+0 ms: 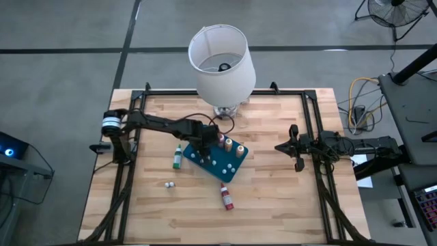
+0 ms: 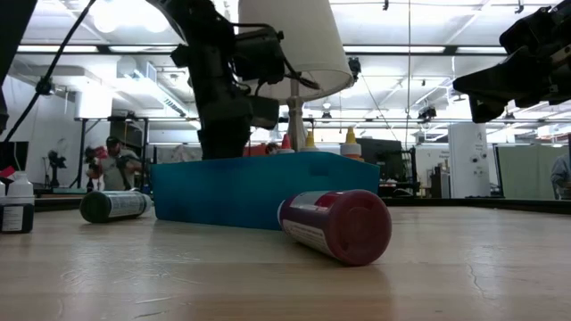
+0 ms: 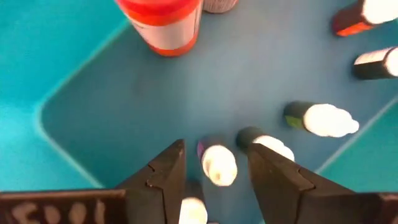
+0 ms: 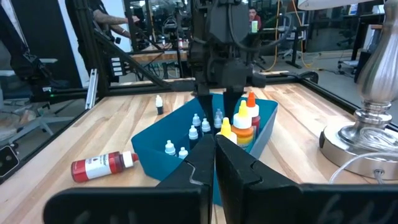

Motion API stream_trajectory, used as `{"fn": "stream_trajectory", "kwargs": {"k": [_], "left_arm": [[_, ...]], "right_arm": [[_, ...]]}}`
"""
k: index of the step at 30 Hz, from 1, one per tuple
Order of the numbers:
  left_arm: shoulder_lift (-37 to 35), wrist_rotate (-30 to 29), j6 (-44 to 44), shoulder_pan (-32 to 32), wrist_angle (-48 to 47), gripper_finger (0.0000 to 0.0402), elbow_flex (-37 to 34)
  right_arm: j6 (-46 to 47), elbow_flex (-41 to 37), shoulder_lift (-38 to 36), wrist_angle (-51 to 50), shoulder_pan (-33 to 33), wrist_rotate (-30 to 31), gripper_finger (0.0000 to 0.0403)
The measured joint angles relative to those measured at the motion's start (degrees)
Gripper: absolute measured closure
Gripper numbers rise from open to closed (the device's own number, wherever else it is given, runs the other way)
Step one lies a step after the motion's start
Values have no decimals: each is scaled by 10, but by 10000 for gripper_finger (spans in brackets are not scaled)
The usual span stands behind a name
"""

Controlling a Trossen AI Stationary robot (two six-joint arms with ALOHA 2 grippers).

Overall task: Pick & Place food coloring
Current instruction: Put the small red food coloring bottle into the blue container

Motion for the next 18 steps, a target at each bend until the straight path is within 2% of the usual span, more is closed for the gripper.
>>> {"fn": "stream_trajectory", "kwargs": {"k": [11,18], "left_arm": [[-36,-4,17,2,-90,257,31],[-83,-4,12,-13,-151,257,37]], "right_arm": [[0,0,0,0,0,0,394],[0,0,2,0,0,0,394]]}}
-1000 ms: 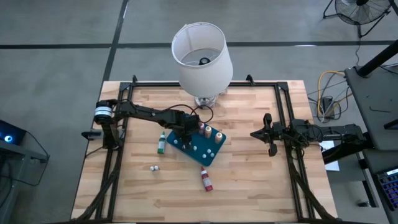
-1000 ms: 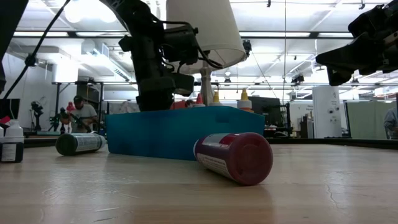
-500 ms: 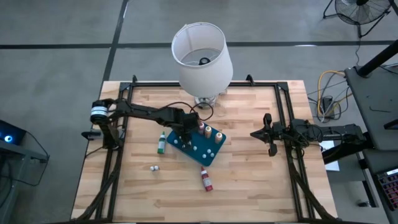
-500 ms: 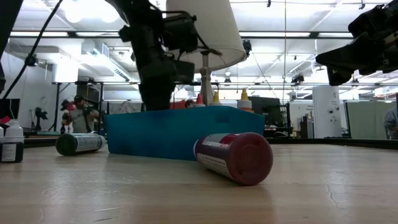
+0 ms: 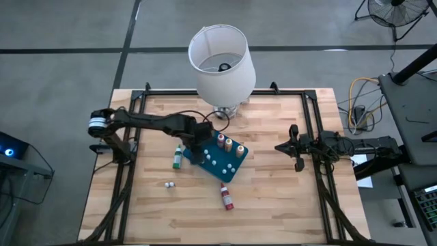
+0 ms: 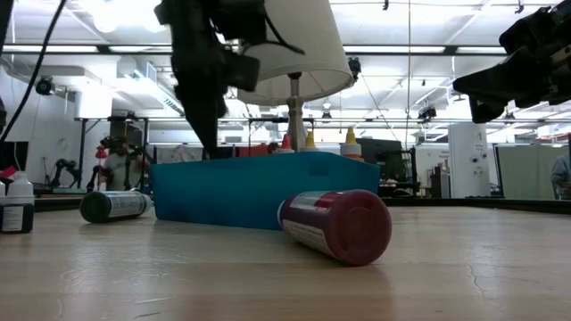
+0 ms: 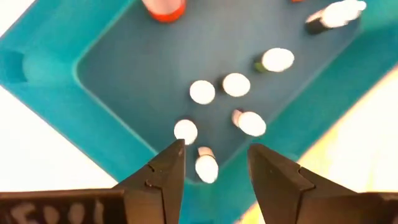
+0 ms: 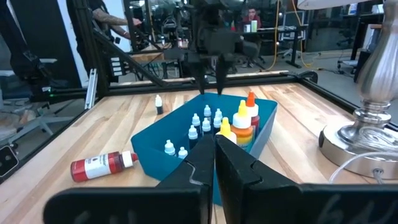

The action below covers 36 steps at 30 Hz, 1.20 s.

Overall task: Pick & Place food coloring
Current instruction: Put the small red food coloring bottle into the blue container

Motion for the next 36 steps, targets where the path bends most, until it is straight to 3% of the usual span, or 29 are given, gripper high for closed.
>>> {"fn": "stream_trajectory", "kwargs": {"k": [24,36], "left_arm": [[-124,1,-13,-170,-77,257,-7],[-161,16,-108,-227,-96,257,-64]], "right_arm": [[0,0,5,0,0,0,394],[0,0,5,0,0,0,394]]}}
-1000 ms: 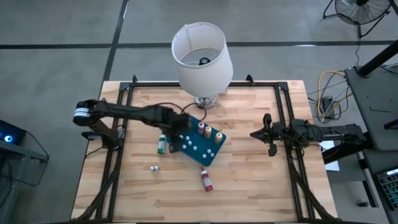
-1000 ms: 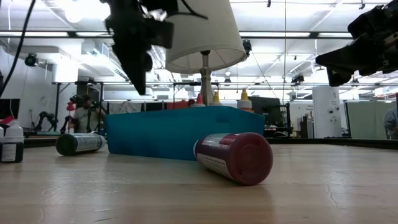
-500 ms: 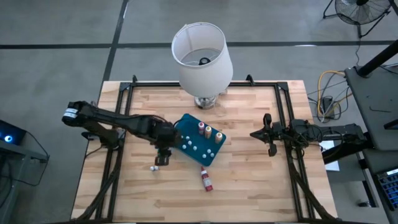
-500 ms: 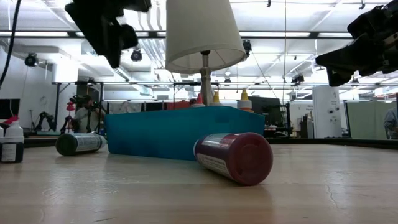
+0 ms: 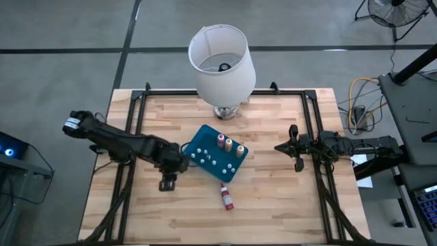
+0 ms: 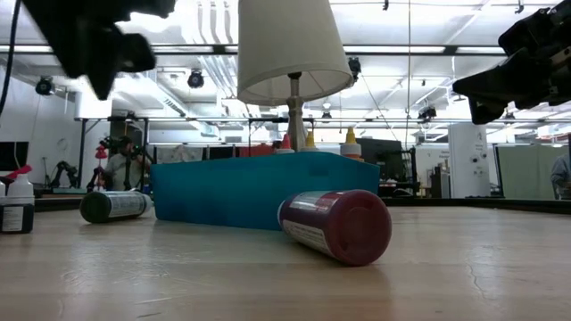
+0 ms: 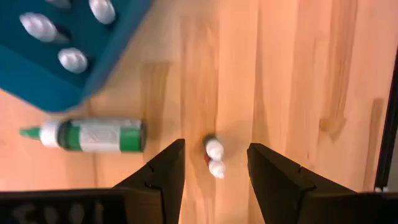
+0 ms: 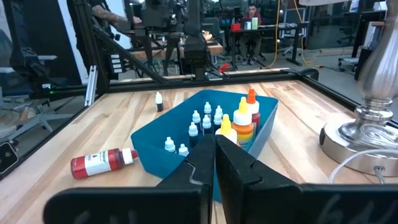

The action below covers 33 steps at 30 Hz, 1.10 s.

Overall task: Pick & Place food coloring
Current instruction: Put the small red food coloring bottle into the blue container

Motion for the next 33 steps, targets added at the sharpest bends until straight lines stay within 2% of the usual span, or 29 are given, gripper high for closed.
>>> {"fn": "stream_trajectory", "kwargs": {"k": [12,19,27,33], "left_arm": [[-60,3,-115,-29,23,257,-118],[-67,57,-140,-47,108,257,-182],[-67,69,-153,-68,119,257,-203],[-66,41,-181,-73,119,257,-217]], "right_arm": [[0,0,0,0,0,0,394],[0,0,0,0,0,0,394],[0,0,0,0,0,0,394],[0,0,0,0,0,0,394]]}}
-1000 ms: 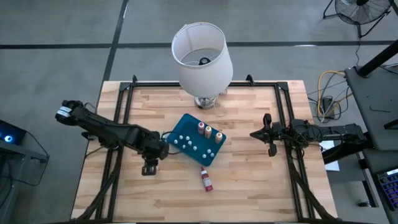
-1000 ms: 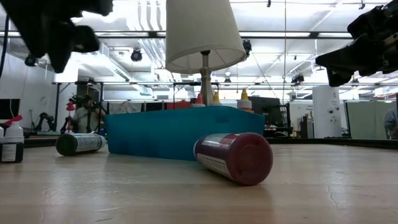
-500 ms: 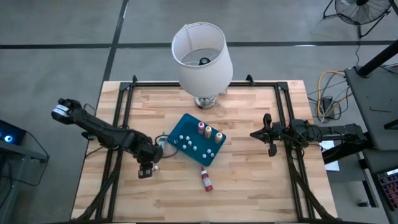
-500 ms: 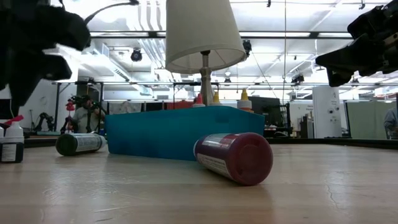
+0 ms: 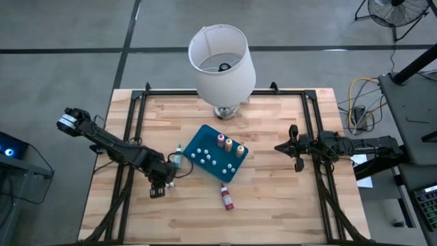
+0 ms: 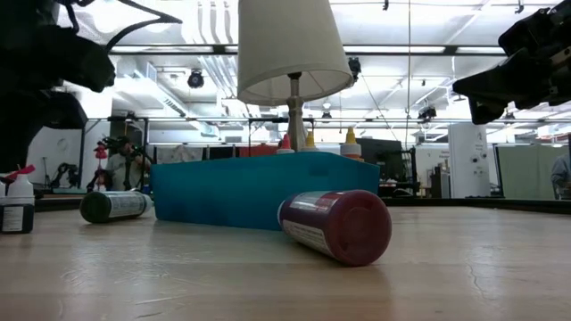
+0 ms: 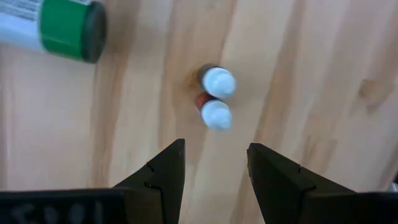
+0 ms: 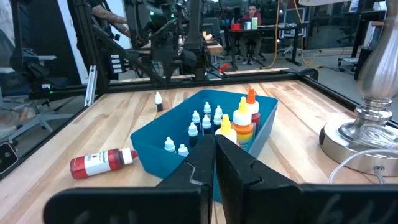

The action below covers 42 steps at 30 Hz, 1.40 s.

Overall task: Pick & Place food coloring
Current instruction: Put the small red food coloring bottle into the blue container

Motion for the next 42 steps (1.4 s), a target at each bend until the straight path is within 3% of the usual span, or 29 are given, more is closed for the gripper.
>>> {"fn": "stream_trajectory", "kwargs": {"k": [8,42], "left_arm": [[3,-15,-44,-14,36,257,-17],[65,-42,-66,-32,96,257,-26]], "right_arm": [[0,0,0,0,0,0,394],[0,0,0,0,0,0,394]]}}
